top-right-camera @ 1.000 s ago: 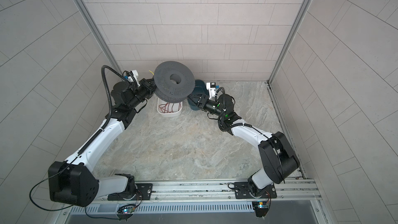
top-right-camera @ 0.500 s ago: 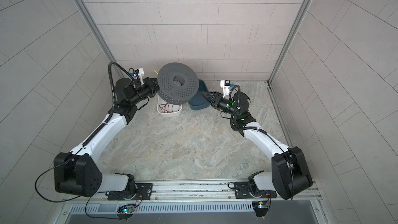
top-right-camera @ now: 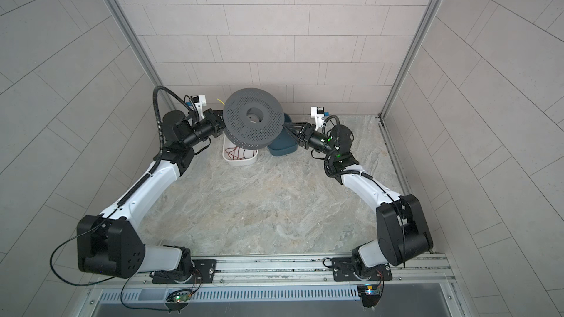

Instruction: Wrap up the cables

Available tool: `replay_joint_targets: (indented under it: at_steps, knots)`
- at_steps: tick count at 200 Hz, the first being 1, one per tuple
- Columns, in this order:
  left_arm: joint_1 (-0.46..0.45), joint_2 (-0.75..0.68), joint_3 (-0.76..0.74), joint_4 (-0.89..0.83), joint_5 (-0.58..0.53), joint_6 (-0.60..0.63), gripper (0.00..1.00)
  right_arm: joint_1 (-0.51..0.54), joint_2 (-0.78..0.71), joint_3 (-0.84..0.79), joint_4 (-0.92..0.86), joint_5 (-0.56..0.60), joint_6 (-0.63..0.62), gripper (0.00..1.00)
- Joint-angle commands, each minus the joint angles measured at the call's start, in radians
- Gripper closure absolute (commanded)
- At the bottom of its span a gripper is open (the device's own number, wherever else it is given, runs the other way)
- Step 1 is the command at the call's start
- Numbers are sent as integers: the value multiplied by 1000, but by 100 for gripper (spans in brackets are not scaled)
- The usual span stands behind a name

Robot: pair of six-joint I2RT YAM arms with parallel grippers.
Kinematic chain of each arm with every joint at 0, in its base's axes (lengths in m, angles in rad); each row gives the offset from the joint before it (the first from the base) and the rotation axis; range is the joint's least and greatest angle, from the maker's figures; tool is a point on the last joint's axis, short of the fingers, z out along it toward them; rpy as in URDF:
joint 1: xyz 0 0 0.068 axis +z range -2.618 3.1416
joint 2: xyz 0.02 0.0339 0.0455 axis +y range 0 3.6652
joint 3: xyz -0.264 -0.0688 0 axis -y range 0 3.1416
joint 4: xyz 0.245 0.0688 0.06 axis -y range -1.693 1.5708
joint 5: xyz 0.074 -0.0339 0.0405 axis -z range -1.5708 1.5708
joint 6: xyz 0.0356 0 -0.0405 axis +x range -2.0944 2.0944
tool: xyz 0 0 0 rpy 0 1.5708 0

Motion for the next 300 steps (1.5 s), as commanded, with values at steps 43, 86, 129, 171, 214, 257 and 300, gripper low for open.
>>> replay_joint_targets:
  at_steps: [43, 86, 129, 171, 214, 257, 300]
  knots:
    - [-12, 24, 17, 139, 40, -64, 100, 29, 33, 72, 115, -10, 72, 69]
    - [-16, 38, 24, 133, 47, -74, 100, 46, 79, 91, 198, -5, 126, 75]
    - [-19, 50, 34, 128, 60, -83, 100, 54, 90, 93, 200, 3, 129, 89]
    - [-17, 59, 45, 103, 81, -68, 100, 55, 84, 89, 199, 22, 144, 100]
    - [-14, 73, 50, 130, 91, -90, 95, 55, 87, 91, 207, 62, 190, 100]
    - [-6, 81, 46, 141, 101, -112, 74, 54, 81, 103, 187, 79, 186, 100]
    - [6, 81, 43, 153, 111, -124, 73, 49, 75, 95, 196, 102, 194, 100]
